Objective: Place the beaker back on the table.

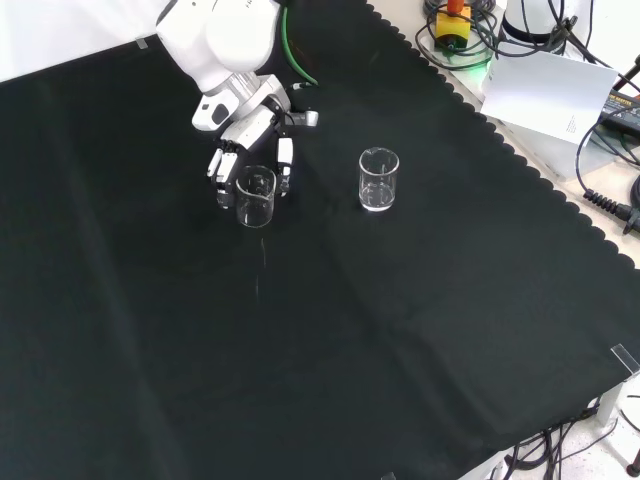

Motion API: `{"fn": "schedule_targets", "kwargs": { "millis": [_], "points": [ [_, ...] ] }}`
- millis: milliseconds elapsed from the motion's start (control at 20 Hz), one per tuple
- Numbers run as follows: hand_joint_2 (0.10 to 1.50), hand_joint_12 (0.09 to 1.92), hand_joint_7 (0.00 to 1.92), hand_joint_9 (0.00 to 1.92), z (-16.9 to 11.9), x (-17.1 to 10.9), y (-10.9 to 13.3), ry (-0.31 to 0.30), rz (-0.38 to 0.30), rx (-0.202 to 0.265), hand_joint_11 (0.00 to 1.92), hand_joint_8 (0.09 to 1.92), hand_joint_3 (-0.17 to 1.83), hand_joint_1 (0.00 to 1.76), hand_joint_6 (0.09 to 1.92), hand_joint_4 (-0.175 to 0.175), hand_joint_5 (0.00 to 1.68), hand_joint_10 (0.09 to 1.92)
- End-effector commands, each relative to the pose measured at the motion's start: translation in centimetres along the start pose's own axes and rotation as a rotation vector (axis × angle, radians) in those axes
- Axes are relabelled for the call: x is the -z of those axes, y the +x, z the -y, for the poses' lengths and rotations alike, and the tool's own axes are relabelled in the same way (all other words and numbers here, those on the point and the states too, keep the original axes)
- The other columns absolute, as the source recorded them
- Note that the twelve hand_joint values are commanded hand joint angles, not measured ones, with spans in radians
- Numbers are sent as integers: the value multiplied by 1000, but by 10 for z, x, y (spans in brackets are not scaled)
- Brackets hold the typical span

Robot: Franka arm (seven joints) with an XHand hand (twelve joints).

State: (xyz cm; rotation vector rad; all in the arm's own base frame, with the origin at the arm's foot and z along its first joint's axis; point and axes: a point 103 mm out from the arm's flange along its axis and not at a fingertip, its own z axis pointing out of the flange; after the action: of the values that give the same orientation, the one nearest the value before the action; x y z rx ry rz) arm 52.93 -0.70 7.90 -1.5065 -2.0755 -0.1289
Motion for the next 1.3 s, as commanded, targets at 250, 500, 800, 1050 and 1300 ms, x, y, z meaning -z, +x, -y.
{"fn": "schedule_targets", "kwargs": {
  "millis": [250, 500, 800, 1050, 1300],
  "points": [
    [912, 1351, 173, 564, 6, 16, 3, 37, 20, -59, 158, 633, -175, 1036, 109, -34, 275, 87],
    [906, 1381, 115, 505, 15, 40, 13, -27, 43, -66, 90, 623, -175, 1001, 87, -35, 239, 87],
    [902, 1392, 92, 487, 51, 80, 36, -86, 91, -85, 51, 619, -175, 977, 87, -35, 234, 87],
    [902, 1411, 90, 489, 91, 106, 63, -110, 139, -110, 38, 622, -175, 957, 87, -34, 237, 87],
    [906, 1421, 94, 493, 122, 118, 87, -119, 166, -133, 29, 625, -175, 938, 87, -32, 241, 87]
  ]
}}
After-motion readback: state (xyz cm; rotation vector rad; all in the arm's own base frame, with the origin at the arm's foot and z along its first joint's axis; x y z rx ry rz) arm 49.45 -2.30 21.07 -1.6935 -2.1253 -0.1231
